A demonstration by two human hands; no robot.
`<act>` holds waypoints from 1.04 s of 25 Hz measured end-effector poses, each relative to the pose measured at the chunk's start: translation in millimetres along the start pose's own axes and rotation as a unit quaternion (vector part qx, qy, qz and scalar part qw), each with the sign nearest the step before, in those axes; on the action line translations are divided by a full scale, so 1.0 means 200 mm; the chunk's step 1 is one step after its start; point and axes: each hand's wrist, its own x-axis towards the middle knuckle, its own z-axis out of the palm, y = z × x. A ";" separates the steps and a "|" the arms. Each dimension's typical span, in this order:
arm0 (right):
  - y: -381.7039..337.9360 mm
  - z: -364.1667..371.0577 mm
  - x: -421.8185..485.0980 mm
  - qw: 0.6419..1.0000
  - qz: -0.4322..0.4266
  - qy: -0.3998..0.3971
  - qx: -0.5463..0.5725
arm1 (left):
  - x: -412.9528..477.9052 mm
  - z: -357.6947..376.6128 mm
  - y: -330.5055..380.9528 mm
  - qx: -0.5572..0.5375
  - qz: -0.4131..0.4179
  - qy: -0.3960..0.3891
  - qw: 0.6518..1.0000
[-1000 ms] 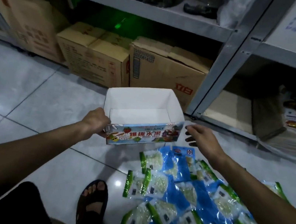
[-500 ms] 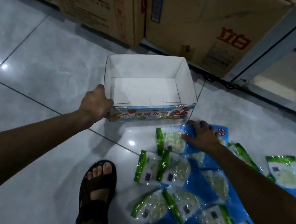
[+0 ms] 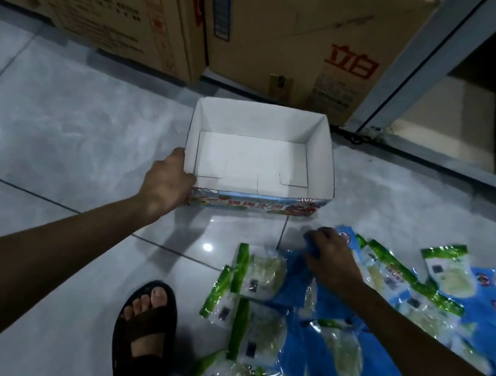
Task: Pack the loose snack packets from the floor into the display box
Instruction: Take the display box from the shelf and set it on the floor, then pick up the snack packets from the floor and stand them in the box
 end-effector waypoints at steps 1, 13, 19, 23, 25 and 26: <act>-0.02 -0.04 0.01 0.987 0.063 0.072 0.127 | 0.02 0.01 0.02 -0.003 0.015 -0.007 1.000; -0.12 -0.23 0.25 0.908 0.225 0.148 0.322 | 0.30 0.28 0.20 -0.001 0.004 -0.047 0.999; -0.14 -0.29 0.20 0.884 0.222 0.128 0.392 | 0.20 0.23 0.25 -0.010 -0.035 -0.071 0.997; -0.16 -0.44 0.01 0.873 0.240 0.106 0.411 | -0.06 0.05 0.40 0.047 0.032 -0.117 0.991; -0.14 -0.51 -0.12 0.888 0.229 0.051 0.396 | -0.19 -0.06 0.51 0.071 0.074 -0.158 0.982; -0.13 -0.54 -0.19 0.894 0.222 0.020 0.389 | -0.26 -0.10 0.57 0.079 0.094 -0.177 0.976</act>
